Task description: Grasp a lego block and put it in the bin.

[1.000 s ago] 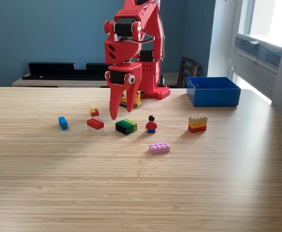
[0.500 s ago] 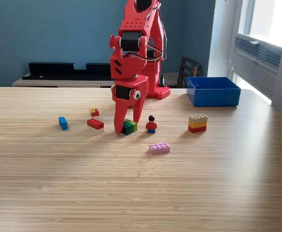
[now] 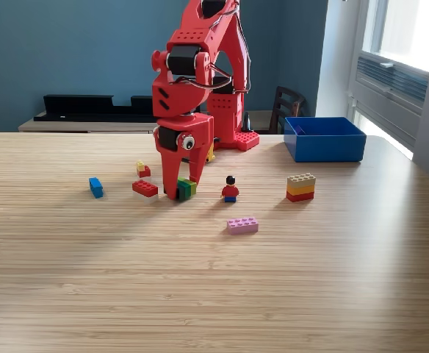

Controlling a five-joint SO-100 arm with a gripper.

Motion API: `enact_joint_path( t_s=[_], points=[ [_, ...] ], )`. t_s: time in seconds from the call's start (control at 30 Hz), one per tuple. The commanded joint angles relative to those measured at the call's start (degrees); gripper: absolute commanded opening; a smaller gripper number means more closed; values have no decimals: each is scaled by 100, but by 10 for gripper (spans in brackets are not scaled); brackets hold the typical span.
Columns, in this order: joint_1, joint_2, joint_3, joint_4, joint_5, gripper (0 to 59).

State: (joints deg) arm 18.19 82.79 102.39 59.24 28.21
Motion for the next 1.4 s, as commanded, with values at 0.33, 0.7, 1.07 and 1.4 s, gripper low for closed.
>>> enact_joint_path(
  t_s=[0.33, 0.7, 1.07, 1.4],
  points=[
    [-527, 466, -2865, 2426, -1239, 0],
    [-4219, 1995, -1503, 3568, -2294, 0],
    [-7655, 2566, -940, 3920, -2531, 0],
    [-9800, 2531, -896, 3902, -2558, 0]
  ],
)
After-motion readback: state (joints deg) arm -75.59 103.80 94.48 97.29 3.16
